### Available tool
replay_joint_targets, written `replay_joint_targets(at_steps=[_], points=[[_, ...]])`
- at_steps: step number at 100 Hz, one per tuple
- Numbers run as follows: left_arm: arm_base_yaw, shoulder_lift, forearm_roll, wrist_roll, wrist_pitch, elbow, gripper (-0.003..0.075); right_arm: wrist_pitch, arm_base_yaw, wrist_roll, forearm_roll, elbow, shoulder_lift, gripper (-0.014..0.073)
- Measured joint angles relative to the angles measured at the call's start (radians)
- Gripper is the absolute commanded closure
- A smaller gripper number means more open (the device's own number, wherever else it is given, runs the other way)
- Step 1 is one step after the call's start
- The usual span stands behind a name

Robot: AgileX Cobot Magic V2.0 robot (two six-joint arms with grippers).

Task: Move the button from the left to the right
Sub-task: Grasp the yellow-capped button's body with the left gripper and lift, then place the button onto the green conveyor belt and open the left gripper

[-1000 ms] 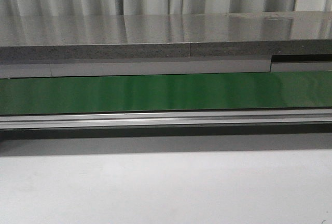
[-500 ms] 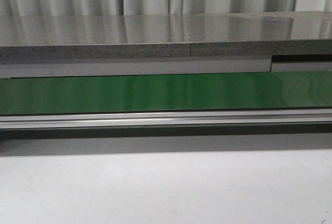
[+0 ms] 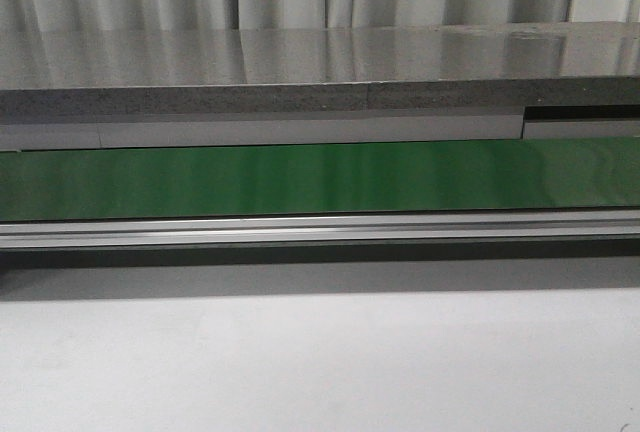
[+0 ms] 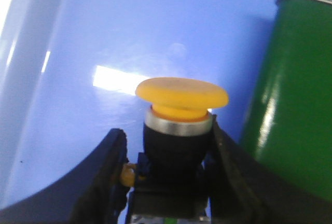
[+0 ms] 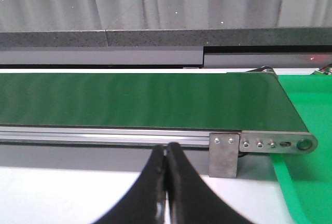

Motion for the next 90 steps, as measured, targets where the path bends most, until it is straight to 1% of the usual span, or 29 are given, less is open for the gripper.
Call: replay_joint_targets(at_steps=[11, 29, 47, 52, 59, 62, 64, 69, 76, 83, 90], points=[[-0.058, -0.004, -0.004, 0.01, 0.033, 0.0, 0.0741, 0.0, 0.0, 0.0, 0.0, 0.0, 0.0, 0.0662], [-0.149, -0.004, -0.008, 0.012, 0.045, 0.0, 0.0741, 0.0, 0.0, 0.0, 0.0, 0.0, 0.0, 0.0662], [-0.199, -0.004, -0.01, 0.016, 0.043, 0.0, 0.0729, 0.0, 0.0, 0.0, 0.0, 0.0, 0.0, 0.0662], [-0.203, -0.004, -0.01, 0.018, 0.038, 0.0, 0.0689, 0.0, 0.0, 0.0, 0.0, 0.0, 0.0, 0.0662], [-0.205, -0.004, -0.01, 0.018, 0.028, 0.0, 0.0582, 0.0, 0.0, 0.0, 0.0, 0.0, 0.0, 0.0662], [-0.205, -0.004, -0.01, 0.018, 0.028, 0.0, 0.0512, 0.0, 0.0, 0.0, 0.0, 0.0, 0.0, 0.0662], [-0.205, -0.004, -0.01, 0.018, 0.027, 0.0, 0.0482, 0.0, 0.0, 0.0, 0.0, 0.0, 0.0, 0.0662], [-0.205, -0.004, -0.01, 0.019, 0.026, 0.0, 0.036, 0.0, 0.0, 0.0, 0.0, 0.0, 0.0, 0.0662], [-0.205, -0.004, -0.01, 0.019, 0.022, 0.0, 0.024, 0.0, 0.0, 0.0, 0.0, 0.0, 0.0, 0.0662], [-0.205, -0.004, -0.01, 0.019, 0.02, 0.0, 0.0182, 0.0, 0.0, 0.0, 0.0, 0.0, 0.0, 0.0662], [-0.205, -0.004, -0.011, 0.019, 0.016, 0.0, 0.0177, 0.0, 0.0, 0.0, 0.0, 0.0, 0.0, 0.0662]])
